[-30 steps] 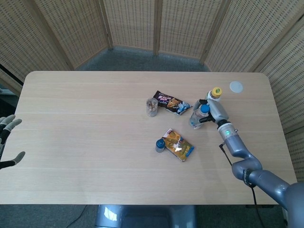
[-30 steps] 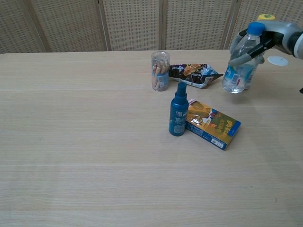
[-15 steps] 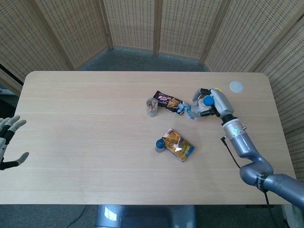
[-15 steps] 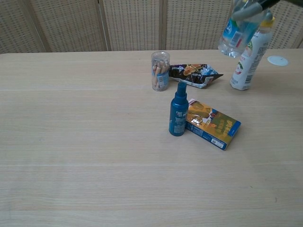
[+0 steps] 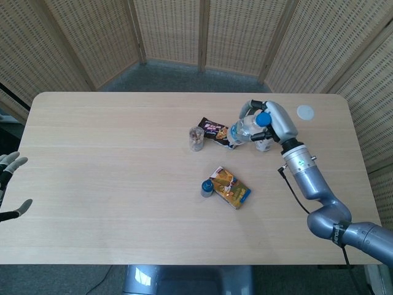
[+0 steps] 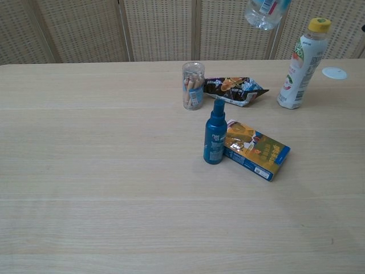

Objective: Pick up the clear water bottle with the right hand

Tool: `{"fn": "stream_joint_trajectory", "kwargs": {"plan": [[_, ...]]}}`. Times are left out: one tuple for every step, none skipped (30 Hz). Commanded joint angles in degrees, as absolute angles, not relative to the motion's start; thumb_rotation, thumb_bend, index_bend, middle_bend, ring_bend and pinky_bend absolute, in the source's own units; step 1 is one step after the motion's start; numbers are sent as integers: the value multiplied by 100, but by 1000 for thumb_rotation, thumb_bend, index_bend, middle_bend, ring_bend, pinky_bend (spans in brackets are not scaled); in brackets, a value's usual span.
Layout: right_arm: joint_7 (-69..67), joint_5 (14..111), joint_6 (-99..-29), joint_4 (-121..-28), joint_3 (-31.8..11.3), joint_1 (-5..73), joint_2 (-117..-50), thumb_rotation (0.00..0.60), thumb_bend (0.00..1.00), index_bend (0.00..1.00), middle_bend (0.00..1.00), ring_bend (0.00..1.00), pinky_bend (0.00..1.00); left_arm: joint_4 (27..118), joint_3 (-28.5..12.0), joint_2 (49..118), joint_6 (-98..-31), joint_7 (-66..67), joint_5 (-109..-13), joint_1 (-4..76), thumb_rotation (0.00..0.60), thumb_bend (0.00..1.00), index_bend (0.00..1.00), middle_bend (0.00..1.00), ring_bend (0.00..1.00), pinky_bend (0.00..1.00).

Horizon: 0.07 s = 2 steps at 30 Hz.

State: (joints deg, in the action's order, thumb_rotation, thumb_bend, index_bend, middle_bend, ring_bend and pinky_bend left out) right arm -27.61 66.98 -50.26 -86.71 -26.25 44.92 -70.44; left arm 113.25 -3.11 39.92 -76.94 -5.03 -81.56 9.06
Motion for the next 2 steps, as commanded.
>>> {"fn": "stream_joint_trajectory", "kwargs": {"plan": [[-2719,6677,-5058,-8705,-2623,4497,-7028,600,34,647,977,723,774,11300,-313,4006,-7687,-521,-8162,912,600,323,125,46,0,0],[-2711,6671,-5065,-8720,-2619,4495,-7023,600,33,647,977,723,774,11290,-315,4012,-7683,-530,-8163,915,600,322,125,46,0,0]]}}
